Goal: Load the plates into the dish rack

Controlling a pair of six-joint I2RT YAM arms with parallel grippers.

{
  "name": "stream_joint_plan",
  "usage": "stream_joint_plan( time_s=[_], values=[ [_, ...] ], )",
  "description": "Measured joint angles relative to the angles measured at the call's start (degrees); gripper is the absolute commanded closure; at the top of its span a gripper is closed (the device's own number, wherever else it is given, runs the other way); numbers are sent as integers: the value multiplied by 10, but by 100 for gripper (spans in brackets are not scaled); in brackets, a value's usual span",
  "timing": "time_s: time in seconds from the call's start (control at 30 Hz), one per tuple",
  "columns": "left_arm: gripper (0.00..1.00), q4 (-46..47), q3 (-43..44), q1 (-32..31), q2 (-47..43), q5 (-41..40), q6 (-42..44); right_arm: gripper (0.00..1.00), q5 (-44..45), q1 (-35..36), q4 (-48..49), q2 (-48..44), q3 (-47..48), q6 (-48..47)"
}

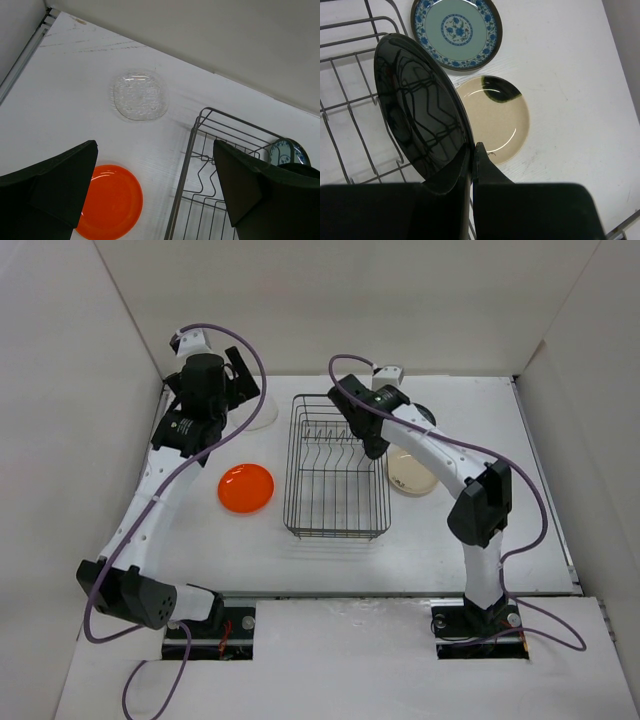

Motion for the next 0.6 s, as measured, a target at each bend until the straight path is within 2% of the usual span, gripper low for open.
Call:
stream_joint_plan(
  time_s=[0.17, 0.27, 0.3, 0.33, 0.43, 0.5, 0.6],
  values=[
    [0, 0, 0, 0, -5, -2, 0, 99, 2, 5, -3, 10, 1, 2],
    [0, 0, 0, 0, -5, -3, 0, 93, 3, 7, -6, 14, 5, 2],
    [0, 0, 0, 0, -5, -2, 0, 76, 4, 8, -7, 15, 8, 2],
    [0, 0, 0, 0, -5, -3, 0, 67, 4, 9, -7, 16, 9, 4],
    [0, 0, 0, 0, -5, -2, 0, 64, 6, 13, -8, 17, 9, 5],
    [0, 0, 0, 0, -5, -3, 0, 51, 6, 15, -8, 18, 11, 7],
    [0, 0, 0, 0, -5, -2, 0, 47, 7, 15, -9, 20, 12, 8]
  ],
)
